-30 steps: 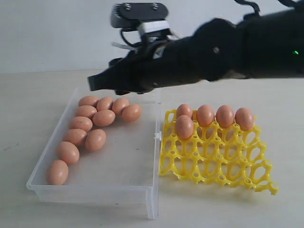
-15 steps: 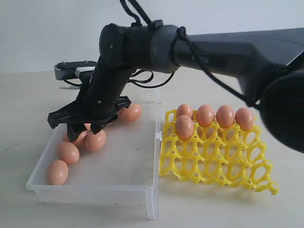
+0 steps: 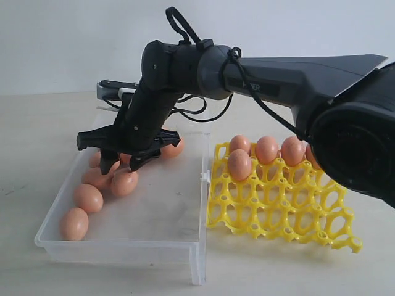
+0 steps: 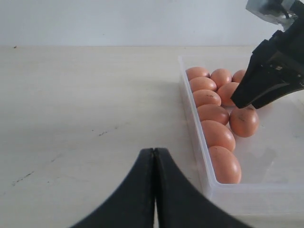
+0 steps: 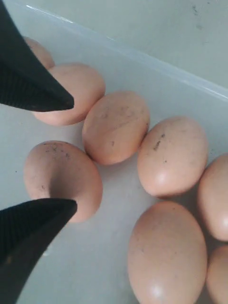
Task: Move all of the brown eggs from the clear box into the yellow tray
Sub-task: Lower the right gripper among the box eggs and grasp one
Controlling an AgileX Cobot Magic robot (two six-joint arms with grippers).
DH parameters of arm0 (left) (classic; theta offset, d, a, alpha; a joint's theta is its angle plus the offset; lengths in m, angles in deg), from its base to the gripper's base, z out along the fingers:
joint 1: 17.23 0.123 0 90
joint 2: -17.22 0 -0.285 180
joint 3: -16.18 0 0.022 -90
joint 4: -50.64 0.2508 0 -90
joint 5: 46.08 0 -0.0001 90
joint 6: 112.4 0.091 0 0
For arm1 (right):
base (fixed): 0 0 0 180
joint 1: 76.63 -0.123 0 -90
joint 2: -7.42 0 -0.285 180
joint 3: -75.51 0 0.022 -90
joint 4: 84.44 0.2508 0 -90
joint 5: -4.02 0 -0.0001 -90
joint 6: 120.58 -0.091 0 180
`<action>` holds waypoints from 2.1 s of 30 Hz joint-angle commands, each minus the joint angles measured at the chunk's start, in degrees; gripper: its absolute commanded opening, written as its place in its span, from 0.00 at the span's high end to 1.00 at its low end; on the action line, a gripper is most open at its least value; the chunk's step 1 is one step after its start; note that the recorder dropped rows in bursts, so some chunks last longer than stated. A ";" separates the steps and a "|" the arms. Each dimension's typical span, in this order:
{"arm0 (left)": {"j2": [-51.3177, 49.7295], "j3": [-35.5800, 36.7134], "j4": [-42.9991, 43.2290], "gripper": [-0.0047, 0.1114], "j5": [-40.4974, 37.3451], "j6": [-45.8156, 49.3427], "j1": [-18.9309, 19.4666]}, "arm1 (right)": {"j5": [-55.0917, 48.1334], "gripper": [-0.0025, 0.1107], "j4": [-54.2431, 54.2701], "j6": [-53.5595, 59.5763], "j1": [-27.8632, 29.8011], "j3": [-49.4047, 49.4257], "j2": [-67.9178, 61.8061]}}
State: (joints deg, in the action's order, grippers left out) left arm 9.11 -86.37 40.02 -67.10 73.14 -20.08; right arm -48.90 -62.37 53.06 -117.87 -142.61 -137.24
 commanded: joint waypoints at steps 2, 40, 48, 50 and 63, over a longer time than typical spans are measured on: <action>0.32 -0.23 -0.14 0.96 0.22 0.12 0.06 | 2.02 0.50 0.47 -1.77 0.90 -0.49 -0.13; 0.32 -0.23 -0.14 0.96 0.22 0.12 0.06 | -4.51 0.50 3.17 2.29 1.93 -0.39 -2.35; 0.32 -0.23 -0.14 0.96 0.22 0.12 0.06 | -4.24 0.57 2.19 2.29 1.93 -0.39 -1.71; 0.32 -0.23 -0.14 0.96 0.22 0.12 0.06 | -4.24 0.62 2.19 2.29 1.93 -0.39 -1.76; 0.32 -0.23 -0.14 0.96 0.22 0.12 0.06 | -4.15 0.50 1.85 6.37 1.93 -0.39 -1.84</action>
State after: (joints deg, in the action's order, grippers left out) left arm 9.11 -86.37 40.02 -67.10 73.14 -20.08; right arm -53.20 -59.99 57.54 -115.89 -142.95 -139.34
